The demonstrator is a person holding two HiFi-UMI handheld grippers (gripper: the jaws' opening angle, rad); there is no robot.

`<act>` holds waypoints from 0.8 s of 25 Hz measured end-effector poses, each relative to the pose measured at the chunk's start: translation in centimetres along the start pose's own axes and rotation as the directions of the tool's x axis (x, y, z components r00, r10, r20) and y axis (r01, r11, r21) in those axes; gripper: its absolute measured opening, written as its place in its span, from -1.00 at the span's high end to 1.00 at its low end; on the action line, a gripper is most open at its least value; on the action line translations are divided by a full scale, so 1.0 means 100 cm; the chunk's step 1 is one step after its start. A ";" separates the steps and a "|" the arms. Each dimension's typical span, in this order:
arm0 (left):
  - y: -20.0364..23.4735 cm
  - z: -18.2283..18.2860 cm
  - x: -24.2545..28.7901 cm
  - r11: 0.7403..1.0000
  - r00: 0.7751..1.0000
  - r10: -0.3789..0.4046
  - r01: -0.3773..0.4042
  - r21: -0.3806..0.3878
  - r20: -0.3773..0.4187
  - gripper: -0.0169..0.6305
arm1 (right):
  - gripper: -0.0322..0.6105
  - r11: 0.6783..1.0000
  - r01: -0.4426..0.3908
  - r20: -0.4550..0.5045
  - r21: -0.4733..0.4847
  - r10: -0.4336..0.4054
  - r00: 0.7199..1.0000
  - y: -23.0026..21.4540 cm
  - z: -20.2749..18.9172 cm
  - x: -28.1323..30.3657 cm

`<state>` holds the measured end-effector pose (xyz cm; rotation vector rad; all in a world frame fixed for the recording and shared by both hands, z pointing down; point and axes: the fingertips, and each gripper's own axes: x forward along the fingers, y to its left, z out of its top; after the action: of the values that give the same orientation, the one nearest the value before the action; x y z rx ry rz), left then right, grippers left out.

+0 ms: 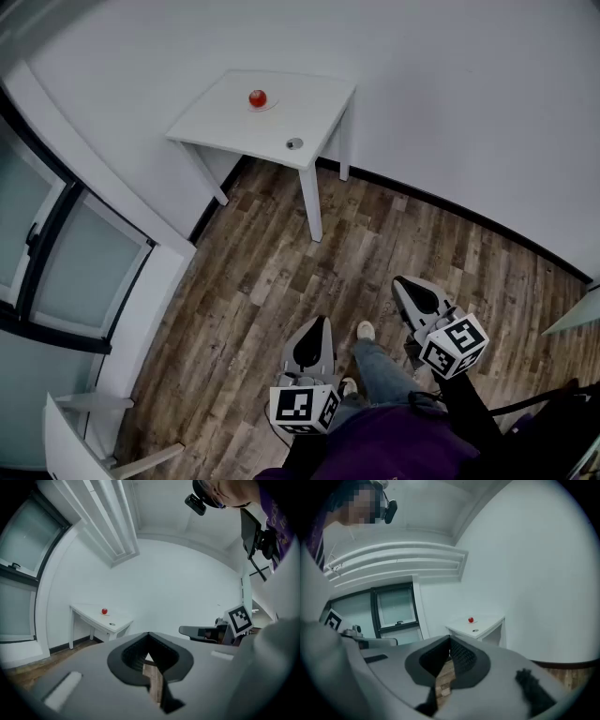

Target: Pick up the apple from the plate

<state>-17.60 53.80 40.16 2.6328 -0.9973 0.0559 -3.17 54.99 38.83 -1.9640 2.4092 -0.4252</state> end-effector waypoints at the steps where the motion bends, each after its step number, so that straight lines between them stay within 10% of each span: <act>1: 0.004 0.002 0.007 1.000 1.000 0.003 -0.003 0.001 0.003 0.93 | 0.87 1.000 -0.007 -0.001 -0.002 0.007 1.000 -0.004 0.001 0.009; 20: 0.058 0.064 0.193 0.991 0.989 0.131 -0.132 0.011 0.074 0.93 | 0.87 0.985 -0.164 -0.034 -0.061 0.162 0.986 -0.124 0.062 0.180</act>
<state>-7.30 35.43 38.67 2.5965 -1.1989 -0.0032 5.92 34.14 38.52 -1.7759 2.6073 -0.3788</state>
